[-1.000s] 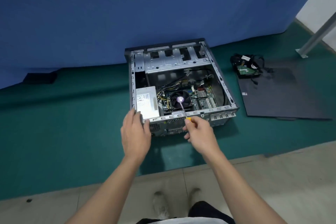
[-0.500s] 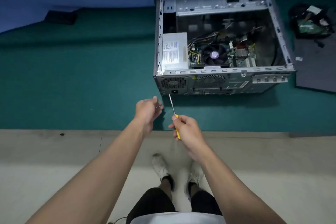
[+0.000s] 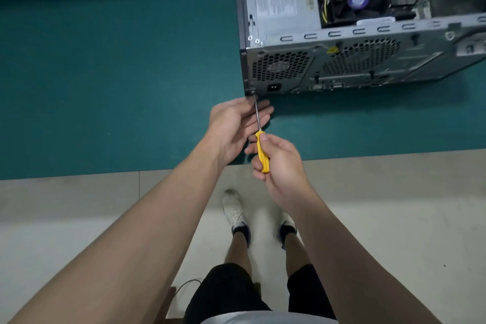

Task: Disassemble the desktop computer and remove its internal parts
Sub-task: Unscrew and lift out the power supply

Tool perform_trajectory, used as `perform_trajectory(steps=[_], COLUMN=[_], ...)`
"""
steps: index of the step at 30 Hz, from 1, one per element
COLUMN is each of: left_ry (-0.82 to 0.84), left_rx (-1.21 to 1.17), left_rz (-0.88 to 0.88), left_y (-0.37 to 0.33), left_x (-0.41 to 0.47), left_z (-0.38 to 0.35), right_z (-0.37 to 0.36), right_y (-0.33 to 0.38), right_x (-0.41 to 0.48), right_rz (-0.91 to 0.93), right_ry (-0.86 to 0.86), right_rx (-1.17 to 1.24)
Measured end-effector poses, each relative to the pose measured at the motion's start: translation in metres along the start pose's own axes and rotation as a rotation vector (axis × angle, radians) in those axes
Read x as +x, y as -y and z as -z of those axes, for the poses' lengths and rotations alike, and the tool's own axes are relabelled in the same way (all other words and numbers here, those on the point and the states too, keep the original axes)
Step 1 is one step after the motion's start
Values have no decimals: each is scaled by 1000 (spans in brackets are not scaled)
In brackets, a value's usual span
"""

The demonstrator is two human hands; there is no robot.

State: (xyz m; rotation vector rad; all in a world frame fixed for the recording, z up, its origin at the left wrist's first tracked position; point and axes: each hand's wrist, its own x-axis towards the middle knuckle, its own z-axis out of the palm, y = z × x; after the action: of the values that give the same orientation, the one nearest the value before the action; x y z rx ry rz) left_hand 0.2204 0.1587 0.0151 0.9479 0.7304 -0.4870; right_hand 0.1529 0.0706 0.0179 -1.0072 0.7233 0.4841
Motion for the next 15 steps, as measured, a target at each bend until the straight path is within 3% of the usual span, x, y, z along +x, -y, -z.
perform_trajectory(steps=[15], left_ry=[68], left_rx=[-29], left_rz=[-65], left_y=[3], left_x=[7], left_z=[9], right_z=[15], right_y=[-21], right_x=[10], right_rz=[-38], right_ry=[236], right_rx=[239])
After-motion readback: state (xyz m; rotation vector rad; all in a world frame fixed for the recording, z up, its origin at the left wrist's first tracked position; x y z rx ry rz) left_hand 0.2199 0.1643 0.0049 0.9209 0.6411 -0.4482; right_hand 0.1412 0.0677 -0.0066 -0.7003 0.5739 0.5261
